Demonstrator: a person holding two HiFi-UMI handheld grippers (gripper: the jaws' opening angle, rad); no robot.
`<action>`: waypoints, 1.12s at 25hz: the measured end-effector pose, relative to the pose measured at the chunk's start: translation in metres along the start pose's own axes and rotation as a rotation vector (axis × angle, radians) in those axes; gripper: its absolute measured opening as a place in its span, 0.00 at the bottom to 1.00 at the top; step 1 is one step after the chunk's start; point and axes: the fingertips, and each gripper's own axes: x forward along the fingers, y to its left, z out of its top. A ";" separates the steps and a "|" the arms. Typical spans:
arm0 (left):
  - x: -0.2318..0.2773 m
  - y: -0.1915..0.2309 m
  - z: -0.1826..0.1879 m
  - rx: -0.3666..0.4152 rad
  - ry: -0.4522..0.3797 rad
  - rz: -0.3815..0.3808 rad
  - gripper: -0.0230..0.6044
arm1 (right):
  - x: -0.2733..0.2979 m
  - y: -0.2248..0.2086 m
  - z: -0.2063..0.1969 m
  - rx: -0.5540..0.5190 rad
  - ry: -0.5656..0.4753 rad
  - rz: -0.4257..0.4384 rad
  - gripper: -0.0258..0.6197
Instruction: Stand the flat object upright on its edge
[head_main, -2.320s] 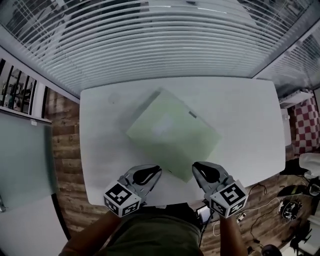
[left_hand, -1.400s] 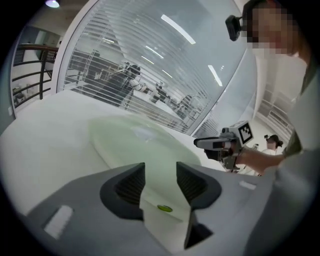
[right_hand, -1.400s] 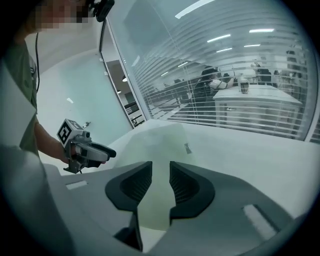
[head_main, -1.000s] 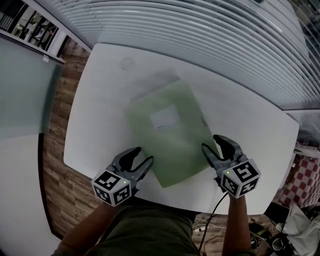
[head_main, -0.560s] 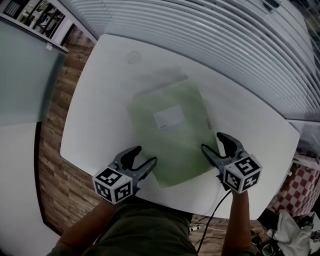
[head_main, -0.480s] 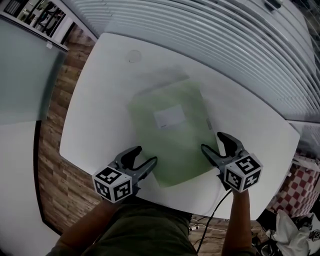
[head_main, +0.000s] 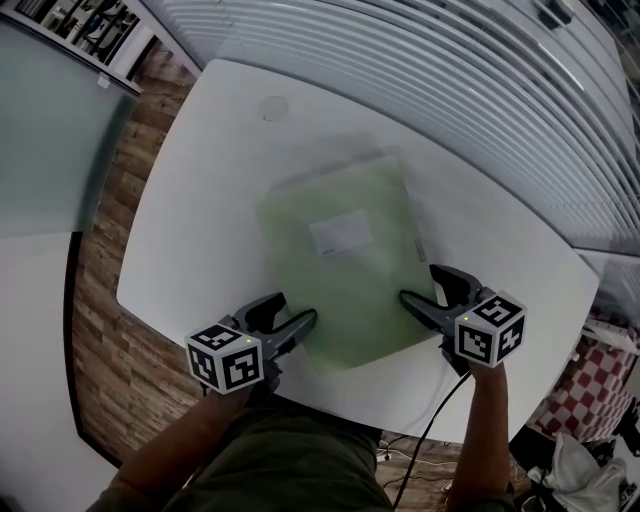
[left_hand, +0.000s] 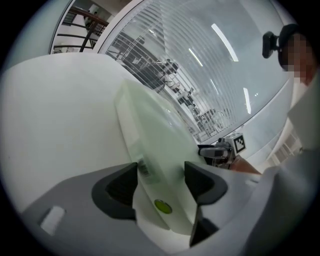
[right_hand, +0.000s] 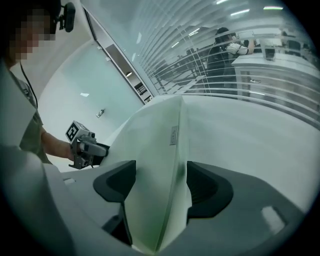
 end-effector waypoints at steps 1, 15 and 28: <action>0.000 0.000 -0.001 -0.003 0.004 0.004 0.47 | 0.001 0.000 0.000 -0.004 0.008 0.007 0.51; 0.003 0.005 0.001 -0.069 0.064 0.033 0.47 | 0.009 0.000 -0.002 0.003 0.030 0.010 0.51; -0.017 -0.016 0.025 0.058 0.051 0.040 0.47 | -0.023 0.028 0.013 -0.004 -0.143 -0.082 0.51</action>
